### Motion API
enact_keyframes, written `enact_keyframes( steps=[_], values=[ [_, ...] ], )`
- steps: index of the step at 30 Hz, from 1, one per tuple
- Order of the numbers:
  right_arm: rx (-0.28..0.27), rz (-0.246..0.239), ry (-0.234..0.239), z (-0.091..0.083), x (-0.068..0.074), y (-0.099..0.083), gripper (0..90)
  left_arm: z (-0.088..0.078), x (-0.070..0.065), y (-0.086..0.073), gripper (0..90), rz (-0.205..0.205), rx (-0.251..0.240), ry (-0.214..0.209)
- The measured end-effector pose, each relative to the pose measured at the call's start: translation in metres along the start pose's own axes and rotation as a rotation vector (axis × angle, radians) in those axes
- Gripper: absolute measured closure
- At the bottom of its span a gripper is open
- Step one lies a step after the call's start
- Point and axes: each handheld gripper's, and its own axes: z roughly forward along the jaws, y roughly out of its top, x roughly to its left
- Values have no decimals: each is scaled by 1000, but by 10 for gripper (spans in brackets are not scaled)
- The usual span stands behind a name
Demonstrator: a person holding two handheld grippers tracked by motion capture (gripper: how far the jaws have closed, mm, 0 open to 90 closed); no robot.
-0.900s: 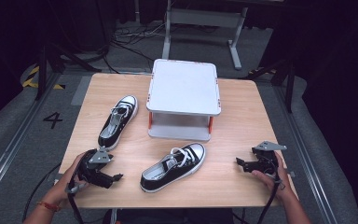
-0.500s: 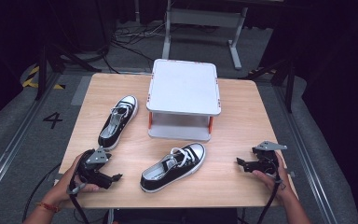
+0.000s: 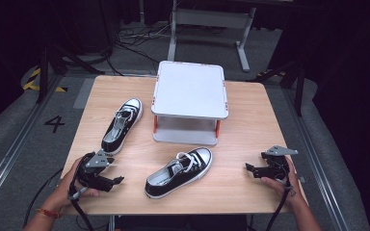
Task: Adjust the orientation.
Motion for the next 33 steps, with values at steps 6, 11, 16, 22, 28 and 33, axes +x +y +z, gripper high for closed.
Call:
enact_keyframes(
  steps=[6, 11, 16, 22, 28, 33],
  values=[
    [-2, -1, 6, 0, 0, 0, 141, -13, -1, 9, 240, 10, -46, 6],
    [-3, -1, 9, 0, 0, 0, 143, -23, 0, 15, 248, 19, -68, 35],
    [-4, -1, 10, 0, 0, 0, 143, -27, 2, 23, 259, 46, -68, 55],
    [-5, 2, 7, -1, 1, -1, 144, -35, 7, 41, 253, 40, -111, 86],
    [-5, 3, 7, -1, 1, -1, 145, -33, 17, 61, 274, 40, -136, 138],
    [-5, 2, 8, -1, 1, -1, 145, -17, 31, 68, 305, 23, -90, 164]
  ],
)
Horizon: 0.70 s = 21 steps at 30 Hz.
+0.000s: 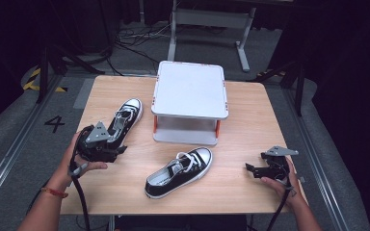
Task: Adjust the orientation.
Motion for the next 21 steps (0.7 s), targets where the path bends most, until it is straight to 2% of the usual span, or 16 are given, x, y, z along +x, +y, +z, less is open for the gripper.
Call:
enact_keyframes(
  steps=[3, 6, 12, 14, 17, 18, 19, 21],
  values=[
    [-1, 1, 0, 0, 0, 0, 145, 7, 7, -2, 329, -29, 19, -4],
    [-1, 1, -1, 0, 0, 0, 145, 13, 12, -5, 393, -42, 43, -3],
    [-1, 0, 0, 0, 0, 0, 145, 23, 16, -13, 495, -40, 111, -2],
    [-1, 1, 0, 0, 0, 0, 146, 29, 20, -16, 530, -52, 141, -18],
    [-1, 1, 0, 0, 0, 0, 146, 33, 20, -16, 557, -47, 146, -15],
    [-1, 1, 0, 0, 0, 0, 145, 33, 21, -15, 618, -43, 150, -14],
    [-1, 1, 0, 0, 0, 0, 145, 34, 21, -15, 618, -44, 153, -13],
    [-1, 1, 0, 0, 0, 0, 145, 36, 21, -14, 681, -34, 158, -7]
  ],
)
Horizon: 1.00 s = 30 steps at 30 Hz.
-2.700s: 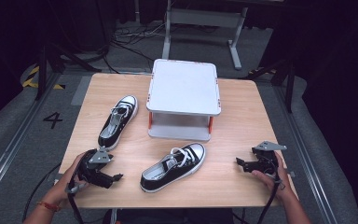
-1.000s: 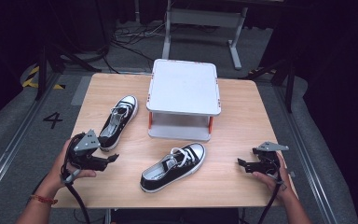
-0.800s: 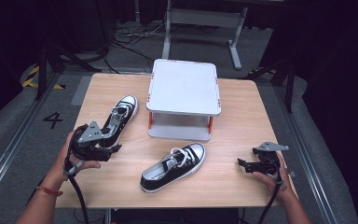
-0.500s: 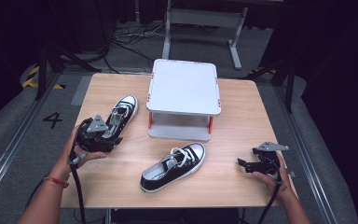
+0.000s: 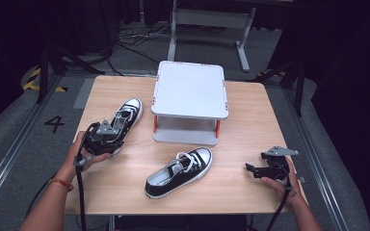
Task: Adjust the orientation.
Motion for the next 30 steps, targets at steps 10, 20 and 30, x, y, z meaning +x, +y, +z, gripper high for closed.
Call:
enact_keyframes(
  steps=[10, 20, 30],
  values=[
    [-1, -1, 1, 0, 0, 0, 145, -1, 0, 4, 828, 3, 20, -81],
    [-1, -2, 2, 0, 0, 0, 145, -8, -46, 15, 802, 47, 50, -142],
    [-1, -3, 2, 0, 0, 0, 145, -24, -56, 25, 428, 133, 75, -255]
  ],
)
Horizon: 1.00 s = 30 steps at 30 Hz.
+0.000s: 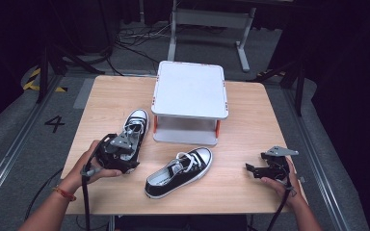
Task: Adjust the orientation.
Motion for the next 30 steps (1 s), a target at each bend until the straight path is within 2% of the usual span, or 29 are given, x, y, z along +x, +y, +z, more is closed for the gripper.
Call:
enact_keyframes(
  steps=[2, 4, 6, 7, 9, 13, 17, 20, 21, 23, 24, 30],
  values=[
    [0, -1, 1, 0, 0, 0, 146, -5, 1, 1, 370, 62, 71, -15],
    [0, 0, 2, 0, 0, 0, 146, -6, 1, 2, 389, 146, 158, -19],
    [0, 0, 1, 0, 0, 0, 146, -10, 5, 9, 391, 203, 220, -57],
    [0, 0, 1, 0, 0, 0, 146, -10, 5, 9, 397, 203, 220, -57],
    [0, 0, 0, 0, 0, 0, 146, -9, 6, 16, 397, 245, 267, -84],
    [-1, 0, 1, 0, 0, 0, 145, -2, 9, 28, 437, 330, 377, -163],
    [-2, 0, 1, 0, 0, 0, 145, 12, 15, 35, 469, 340, 471, -214],
    [-2, 0, 0, 0, 0, 0, 146, 21, 15, 38, 518, 354, 520, -223],
    [-2, -1, 0, 0, 0, 0, 146, 25, 15, 37, 613, 362, 536, -229],
    [-2, -1, 1, 0, 0, 0, 146, 32, 13, 36, 632, 387, 586, -221],
    [-2, -1, 1, 0, 0, 0, 146, 35, 12, 35, 656, 393, 596, -213],
    [-3, -2, 3, 0, 0, 0, 145, 36, 12, 37, 761, 400, 606, -246]
  ],
)
